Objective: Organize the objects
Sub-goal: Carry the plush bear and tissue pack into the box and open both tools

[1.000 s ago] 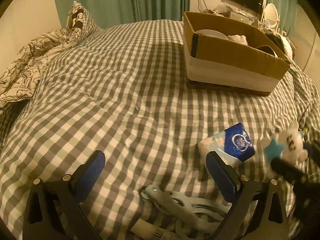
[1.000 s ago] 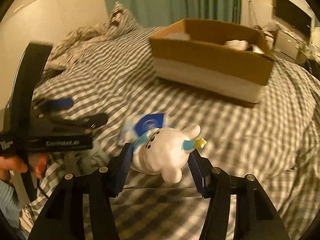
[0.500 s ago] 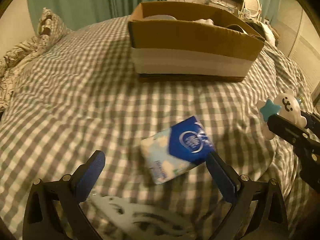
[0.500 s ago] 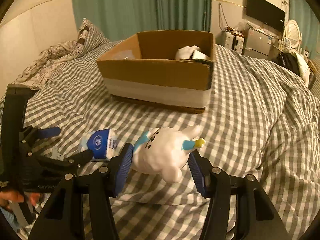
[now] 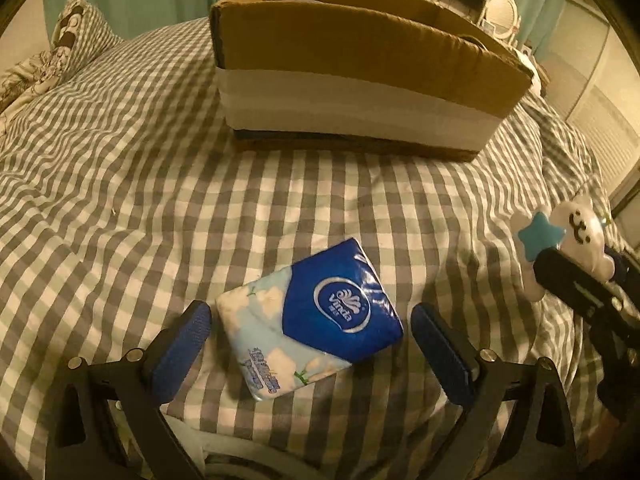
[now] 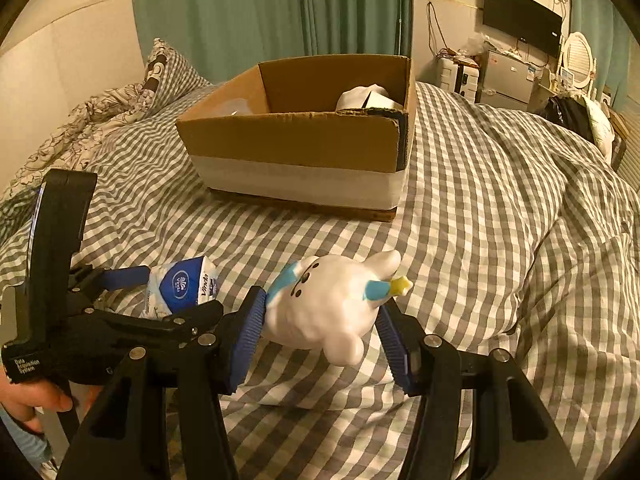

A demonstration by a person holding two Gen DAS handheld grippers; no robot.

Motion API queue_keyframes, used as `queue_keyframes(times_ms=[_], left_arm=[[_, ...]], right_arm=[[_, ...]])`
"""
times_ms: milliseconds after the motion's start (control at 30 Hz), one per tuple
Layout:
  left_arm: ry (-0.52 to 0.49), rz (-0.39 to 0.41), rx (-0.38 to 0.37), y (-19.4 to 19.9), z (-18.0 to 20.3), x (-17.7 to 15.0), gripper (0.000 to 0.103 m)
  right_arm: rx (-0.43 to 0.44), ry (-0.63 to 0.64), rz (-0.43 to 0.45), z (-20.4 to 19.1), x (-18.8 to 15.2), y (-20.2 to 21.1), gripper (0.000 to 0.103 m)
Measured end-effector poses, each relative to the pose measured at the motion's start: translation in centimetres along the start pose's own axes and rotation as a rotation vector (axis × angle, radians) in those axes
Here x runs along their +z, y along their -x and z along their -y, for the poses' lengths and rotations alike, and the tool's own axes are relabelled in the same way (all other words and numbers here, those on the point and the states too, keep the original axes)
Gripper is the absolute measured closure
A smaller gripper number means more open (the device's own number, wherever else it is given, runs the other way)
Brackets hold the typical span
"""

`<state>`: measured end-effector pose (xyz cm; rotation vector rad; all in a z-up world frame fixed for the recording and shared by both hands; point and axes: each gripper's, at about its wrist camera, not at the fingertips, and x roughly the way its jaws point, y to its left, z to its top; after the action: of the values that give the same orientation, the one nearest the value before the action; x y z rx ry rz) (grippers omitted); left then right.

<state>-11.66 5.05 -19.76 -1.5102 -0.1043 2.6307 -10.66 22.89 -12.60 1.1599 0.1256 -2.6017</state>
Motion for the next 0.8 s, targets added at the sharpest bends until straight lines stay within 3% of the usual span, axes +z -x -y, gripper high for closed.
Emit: queue_keyframes(times_ms=[67, 300, 567, 800], left_arm=[[-0.006, -0.004, 0.0, 0.1, 0.1, -0.1, 0.015], [-0.014, 0.039, 0.002, 2.5, -0.4, 0.5, 0.016], [-0.056, 0.174, 0.001, 8.4, 0.4, 3.6, 0.016], [-0.088, 0.299, 0.009, 12.9, 1.1, 8.4, 0.016]], right_arm=[[0.0, 0.001, 0.001, 0.0, 0.0, 0.1, 0.048], [-0.011, 0.013, 0.015, -0.2, 0.4, 1.3, 0.048], [-0.038, 0.025, 0.103, 0.0, 2.5, 5.9, 0.048], [-0.028, 0.073, 0.217, 0.1, 7.1, 9.7, 0.048]])
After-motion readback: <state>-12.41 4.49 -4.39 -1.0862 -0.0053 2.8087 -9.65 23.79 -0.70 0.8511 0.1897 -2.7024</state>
